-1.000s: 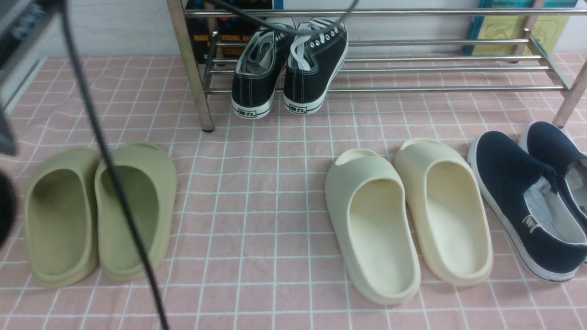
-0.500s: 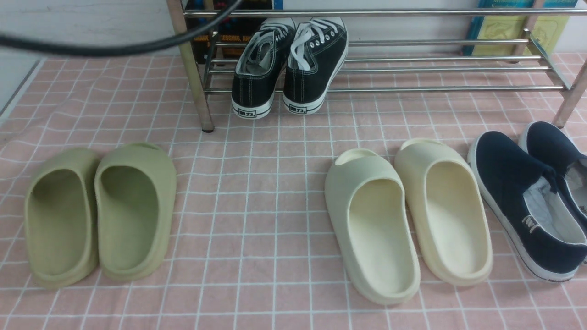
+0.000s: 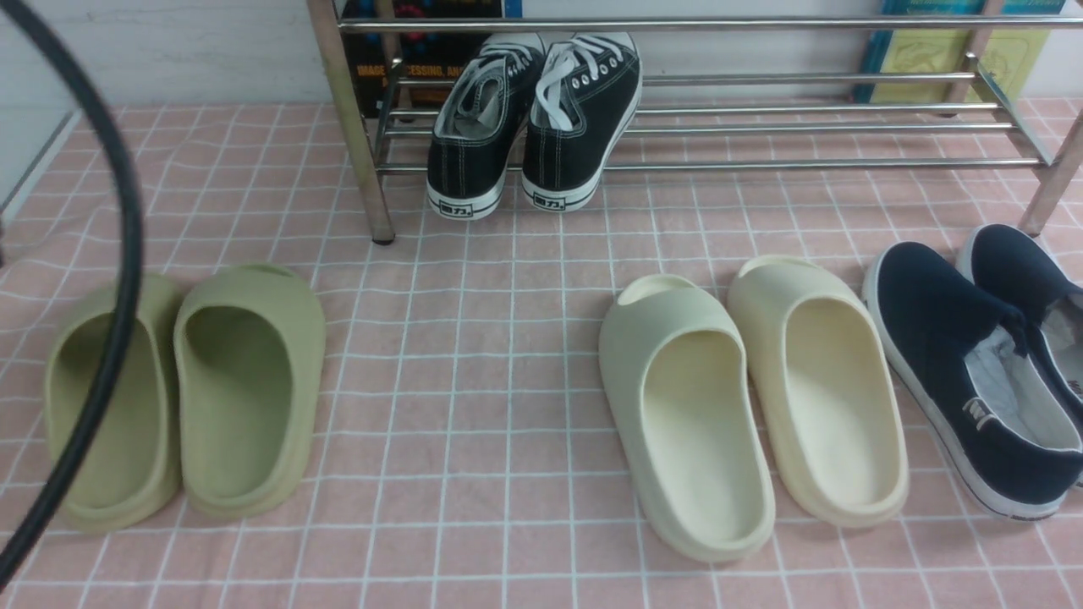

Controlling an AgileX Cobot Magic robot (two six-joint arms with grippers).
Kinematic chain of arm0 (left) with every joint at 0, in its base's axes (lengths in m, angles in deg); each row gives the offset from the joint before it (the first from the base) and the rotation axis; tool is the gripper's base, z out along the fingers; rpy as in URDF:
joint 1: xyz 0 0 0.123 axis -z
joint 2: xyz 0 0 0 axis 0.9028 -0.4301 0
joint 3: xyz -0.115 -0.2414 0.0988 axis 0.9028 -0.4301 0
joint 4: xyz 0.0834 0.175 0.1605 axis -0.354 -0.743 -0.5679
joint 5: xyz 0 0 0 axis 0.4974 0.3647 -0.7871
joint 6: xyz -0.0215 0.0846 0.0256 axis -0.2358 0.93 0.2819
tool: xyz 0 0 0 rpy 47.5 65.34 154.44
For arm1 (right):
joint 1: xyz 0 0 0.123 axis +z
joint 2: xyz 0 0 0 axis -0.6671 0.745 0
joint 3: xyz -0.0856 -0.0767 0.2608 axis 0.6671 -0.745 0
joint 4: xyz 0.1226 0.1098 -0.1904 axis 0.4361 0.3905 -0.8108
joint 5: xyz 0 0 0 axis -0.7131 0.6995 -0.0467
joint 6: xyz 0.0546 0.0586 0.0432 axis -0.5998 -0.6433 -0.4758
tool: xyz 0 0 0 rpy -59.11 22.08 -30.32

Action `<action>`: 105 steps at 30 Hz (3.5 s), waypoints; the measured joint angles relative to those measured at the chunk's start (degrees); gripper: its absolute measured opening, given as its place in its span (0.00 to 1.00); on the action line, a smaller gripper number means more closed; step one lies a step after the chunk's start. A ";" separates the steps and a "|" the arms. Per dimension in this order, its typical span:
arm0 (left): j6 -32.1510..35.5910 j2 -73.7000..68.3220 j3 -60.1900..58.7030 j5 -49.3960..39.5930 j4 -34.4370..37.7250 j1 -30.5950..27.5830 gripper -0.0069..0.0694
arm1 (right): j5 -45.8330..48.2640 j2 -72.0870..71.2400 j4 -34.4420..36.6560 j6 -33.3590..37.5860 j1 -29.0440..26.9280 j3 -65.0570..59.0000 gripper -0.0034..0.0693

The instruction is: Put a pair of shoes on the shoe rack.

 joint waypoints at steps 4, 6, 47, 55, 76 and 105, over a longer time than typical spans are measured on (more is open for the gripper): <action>1.46 3.04 -1.26 -3.37 0.38 0.00 0.11 | 0.00 0.00 0.00 0.00 0.00 0.00 0.38; 2.76 3.43 -1.73 -3.43 0.59 0.00 0.10 | 0.00 0.00 0.00 0.00 0.00 0.00 0.38; 23.49 40.11 -60.91 32.94 12.70 -29.25 0.09 | 0.00 0.00 -0.22 0.00 0.00 0.00 0.38; 25.45 40.11 -60.74 32.17 12.75 -29.23 0.10 | 0.00 0.00 -0.22 0.00 0.00 0.00 0.38; 25.45 40.11 -60.74 31.97 12.38 -29.23 0.13 | 0.00 0.00 -0.22 0.00 0.00 0.00 0.38; 25.45 40.11 -60.74 31.97 12.25 -29.23 0.16 | 0.00 0.00 -0.22 0.00 0.00 0.00 0.38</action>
